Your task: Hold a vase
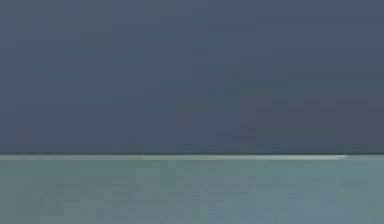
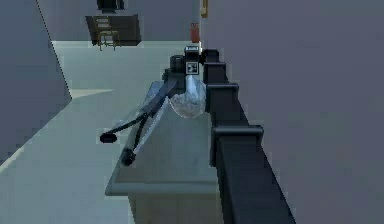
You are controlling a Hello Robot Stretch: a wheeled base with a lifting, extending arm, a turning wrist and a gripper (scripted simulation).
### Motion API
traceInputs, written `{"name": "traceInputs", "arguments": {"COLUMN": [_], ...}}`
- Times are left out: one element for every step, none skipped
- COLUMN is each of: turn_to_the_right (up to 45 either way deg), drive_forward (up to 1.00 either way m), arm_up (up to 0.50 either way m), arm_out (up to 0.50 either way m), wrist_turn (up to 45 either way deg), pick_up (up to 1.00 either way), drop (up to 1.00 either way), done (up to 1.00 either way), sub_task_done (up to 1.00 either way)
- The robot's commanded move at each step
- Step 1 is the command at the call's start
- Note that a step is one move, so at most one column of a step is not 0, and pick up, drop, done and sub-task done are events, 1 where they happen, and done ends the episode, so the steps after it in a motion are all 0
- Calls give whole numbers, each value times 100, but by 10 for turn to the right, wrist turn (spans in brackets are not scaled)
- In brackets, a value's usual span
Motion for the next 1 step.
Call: {"name": "traceInputs", "arguments": {"turn_to_the_right": [0], "drive_forward": [0], "arm_up": [0], "arm_out": [0], "wrist_turn": [450], "pick_up": [0], "drop": [0], "done": [0], "sub_task_done": [0]}}
